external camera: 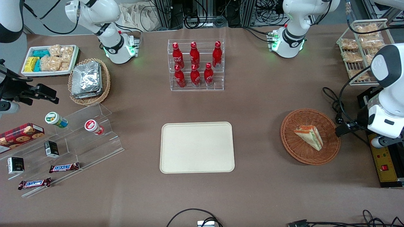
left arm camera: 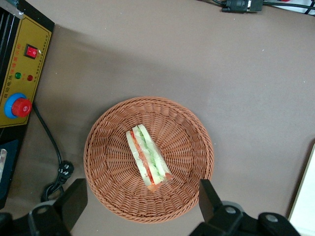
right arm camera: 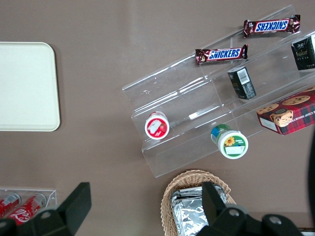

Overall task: Place sandwich from basket to tray
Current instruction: 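Lower the left gripper over the sandwich in the wicker basket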

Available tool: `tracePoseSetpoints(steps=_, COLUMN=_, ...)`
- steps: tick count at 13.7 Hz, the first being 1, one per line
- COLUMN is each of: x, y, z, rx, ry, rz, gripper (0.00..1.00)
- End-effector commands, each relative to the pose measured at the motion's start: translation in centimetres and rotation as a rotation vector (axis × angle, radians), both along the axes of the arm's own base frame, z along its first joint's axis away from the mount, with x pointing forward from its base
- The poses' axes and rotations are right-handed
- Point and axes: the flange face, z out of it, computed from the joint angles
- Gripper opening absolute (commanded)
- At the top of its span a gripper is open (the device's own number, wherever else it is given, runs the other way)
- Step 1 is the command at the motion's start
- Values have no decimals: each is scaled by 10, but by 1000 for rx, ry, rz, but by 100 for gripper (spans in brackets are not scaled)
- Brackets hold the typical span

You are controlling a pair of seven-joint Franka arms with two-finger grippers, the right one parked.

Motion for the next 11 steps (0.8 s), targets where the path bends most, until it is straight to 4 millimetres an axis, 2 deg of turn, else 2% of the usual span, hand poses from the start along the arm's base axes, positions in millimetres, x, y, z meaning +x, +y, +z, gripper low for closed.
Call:
tracePoseSetpoints(steps=1, x=5, y=-1, z=0, rx=-12, ry=18, rz=13, gripper=100)
tracePoseSetpoints(steps=3, x=5, y=0, z=-3, rx=-12, ry=22, rz=53, gripper=100)
tracePoseSetpoints(steps=5, x=6, y=-5, z=-32, rx=-1, ry=66, rz=213, gripper=100)
tracePoseSetpoints(steps=9, x=-4, y=-9, z=-113, rx=-1, ry=102, rz=650, gripper=100)
tracePoseSetpoints(steps=11, x=-10, y=-8, z=-156, rx=4, ry=121, rz=717, gripper=100)
